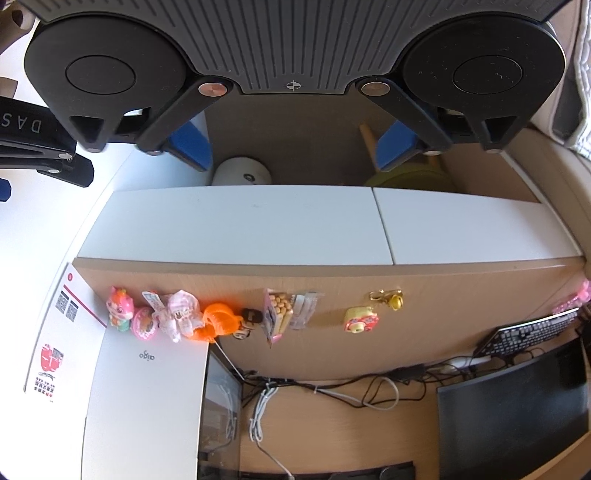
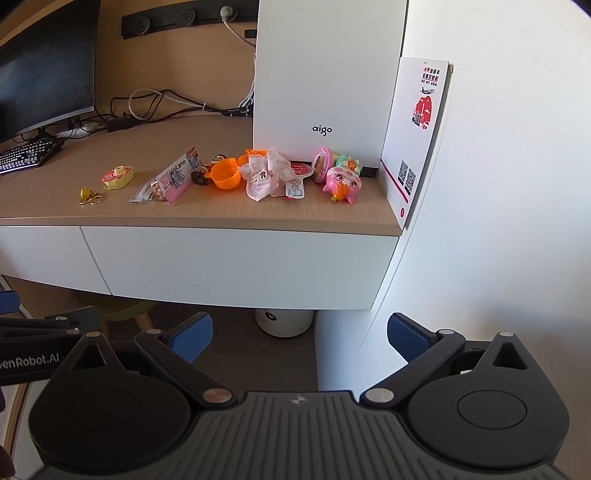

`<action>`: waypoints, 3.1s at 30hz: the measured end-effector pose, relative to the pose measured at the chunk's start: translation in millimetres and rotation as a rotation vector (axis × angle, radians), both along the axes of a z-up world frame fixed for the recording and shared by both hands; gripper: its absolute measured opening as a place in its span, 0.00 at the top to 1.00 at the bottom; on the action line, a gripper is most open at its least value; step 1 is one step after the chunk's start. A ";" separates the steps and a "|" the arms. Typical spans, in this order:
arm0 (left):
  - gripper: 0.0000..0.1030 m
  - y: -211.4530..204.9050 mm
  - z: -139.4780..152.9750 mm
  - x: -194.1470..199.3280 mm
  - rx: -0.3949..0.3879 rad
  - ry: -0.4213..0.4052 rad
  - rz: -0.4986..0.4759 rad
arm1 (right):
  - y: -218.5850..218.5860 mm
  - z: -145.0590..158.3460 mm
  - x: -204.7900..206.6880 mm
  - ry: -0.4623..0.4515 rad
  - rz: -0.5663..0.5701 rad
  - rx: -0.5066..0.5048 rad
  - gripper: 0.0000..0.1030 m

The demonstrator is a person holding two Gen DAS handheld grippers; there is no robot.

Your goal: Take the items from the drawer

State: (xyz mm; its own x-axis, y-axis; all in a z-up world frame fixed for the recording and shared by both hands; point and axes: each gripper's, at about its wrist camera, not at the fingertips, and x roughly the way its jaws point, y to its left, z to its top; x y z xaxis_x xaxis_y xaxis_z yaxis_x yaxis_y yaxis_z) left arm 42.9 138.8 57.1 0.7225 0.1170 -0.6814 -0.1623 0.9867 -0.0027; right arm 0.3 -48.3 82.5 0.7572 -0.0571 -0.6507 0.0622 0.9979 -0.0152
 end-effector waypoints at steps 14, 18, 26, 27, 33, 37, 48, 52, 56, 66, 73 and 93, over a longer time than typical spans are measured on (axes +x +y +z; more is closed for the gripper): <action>0.51 -5.1 5.1 -1.6 -0.029 -0.020 -0.052 | -2.3 1.8 0.7 -0.008 0.004 0.018 0.01; 0.51 -9.1 5.0 -2.9 -0.030 -0.016 -0.071 | -0.9 1.9 0.2 -0.006 0.007 0.025 0.01; 0.51 -11.8 7.1 -5.6 -0.041 -0.022 -0.083 | -0.6 0.7 0.2 0.001 0.003 0.023 0.01; 0.51 -12.4 7.3 -5.8 -0.040 -0.023 -0.084 | -0.6 0.8 0.2 0.001 0.004 0.023 0.01; 0.51 -13.0 6.3 -6.2 -0.045 -0.018 -0.087 | -0.9 0.8 0.6 0.002 0.007 0.022 0.01; 0.51 -13.4 4.9 -5.8 -0.046 -0.013 -0.086 | -1.0 0.3 0.8 0.005 0.007 0.021 0.01; 0.51 -13.4 4.6 -5.2 -0.048 -0.014 -0.081 | -1.7 0.8 0.7 0.004 0.003 0.022 0.01; 0.51 -12.6 4.5 -5.4 -0.048 -0.014 -0.082 | -1.2 0.8 0.5 0.005 0.002 0.022 0.01; 0.51 -12.0 4.4 -5.8 -0.048 -0.014 -0.084 | -1.3 0.5 0.5 0.005 0.002 0.024 0.01; 0.51 -11.2 4.2 -6.3 -0.048 -0.015 -0.087 | -1.5 -0.7 -0.1 0.009 0.001 0.031 0.01; 0.51 -10.8 4.2 -6.5 -0.048 -0.015 -0.088 | -2.7 -0.9 1.2 0.010 0.001 0.034 0.01; 0.51 -3.6 3.5 -9.8 -0.050 -0.016 -0.083 | -0.2 0.2 0.1 0.010 0.002 0.039 0.01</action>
State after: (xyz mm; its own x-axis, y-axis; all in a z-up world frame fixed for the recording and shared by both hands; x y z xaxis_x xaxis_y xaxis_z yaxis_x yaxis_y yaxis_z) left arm 33.1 135.2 60.6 0.7395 0.0226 -0.6728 -0.0795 0.9954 -0.0540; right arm 0.4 -48.5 82.7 0.7507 -0.0295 -0.6600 0.0600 0.9979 0.0235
